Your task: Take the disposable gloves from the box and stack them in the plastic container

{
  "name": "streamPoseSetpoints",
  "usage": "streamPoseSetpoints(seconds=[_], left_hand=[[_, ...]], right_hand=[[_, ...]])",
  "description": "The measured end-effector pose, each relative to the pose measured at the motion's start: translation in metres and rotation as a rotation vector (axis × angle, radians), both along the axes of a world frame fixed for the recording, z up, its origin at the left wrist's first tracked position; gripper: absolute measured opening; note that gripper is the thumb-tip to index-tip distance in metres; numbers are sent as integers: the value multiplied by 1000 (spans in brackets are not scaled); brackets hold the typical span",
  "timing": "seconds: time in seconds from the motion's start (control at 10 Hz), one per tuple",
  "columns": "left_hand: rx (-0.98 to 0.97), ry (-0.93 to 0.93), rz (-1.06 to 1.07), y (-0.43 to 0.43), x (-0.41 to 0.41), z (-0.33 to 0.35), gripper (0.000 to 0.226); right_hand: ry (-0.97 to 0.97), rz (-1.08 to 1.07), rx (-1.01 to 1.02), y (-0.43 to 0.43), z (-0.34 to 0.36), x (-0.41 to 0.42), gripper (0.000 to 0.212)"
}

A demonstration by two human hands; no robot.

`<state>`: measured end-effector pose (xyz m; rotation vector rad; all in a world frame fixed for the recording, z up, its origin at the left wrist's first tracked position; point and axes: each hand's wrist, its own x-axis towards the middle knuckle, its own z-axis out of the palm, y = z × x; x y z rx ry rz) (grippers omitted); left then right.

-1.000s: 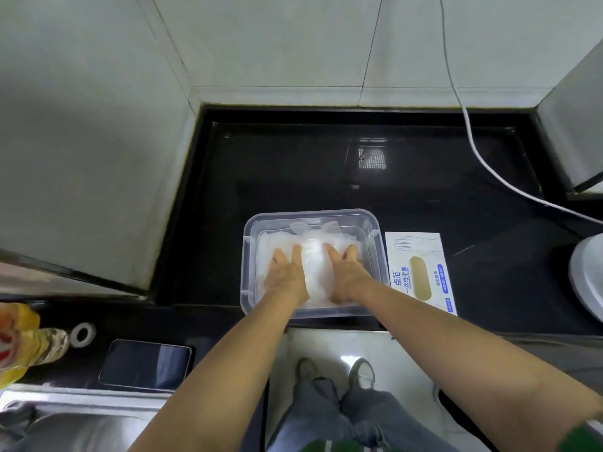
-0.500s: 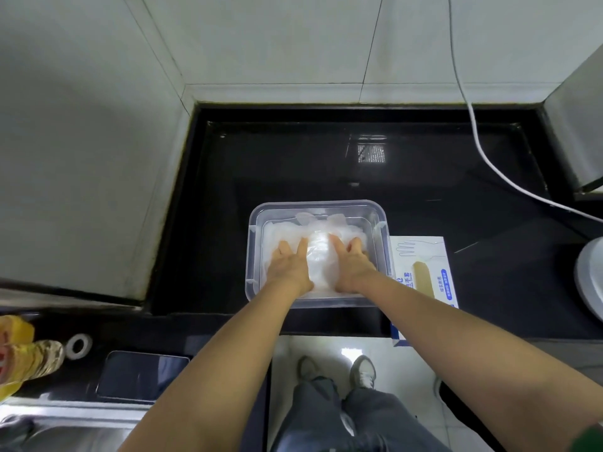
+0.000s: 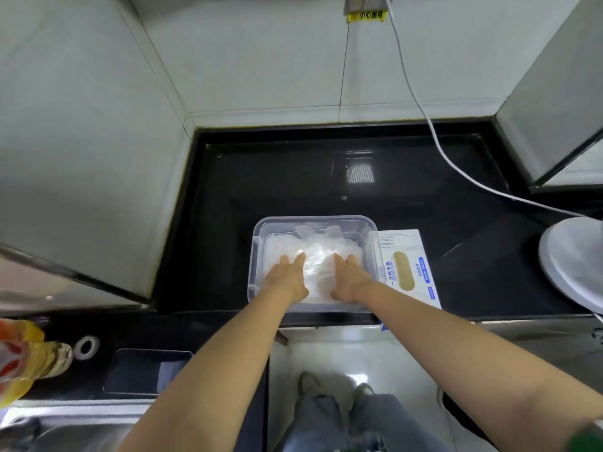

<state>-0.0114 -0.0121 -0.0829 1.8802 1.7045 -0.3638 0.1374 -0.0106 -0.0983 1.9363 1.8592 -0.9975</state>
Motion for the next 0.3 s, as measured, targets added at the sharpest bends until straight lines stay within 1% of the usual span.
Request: streamPoseSetpoints(seconds=[0.1,0.2,0.3], left_hand=[[52,18,-10,-7,3,8,71],[149,25,2,-13,7,18,60],[225,26,8,-18,13,33,51]], right_hand=[[15,48,56,-7,14,1,73],[102,54,110,-13,37,6,57],[218,16,175,-15,57,14,46]])
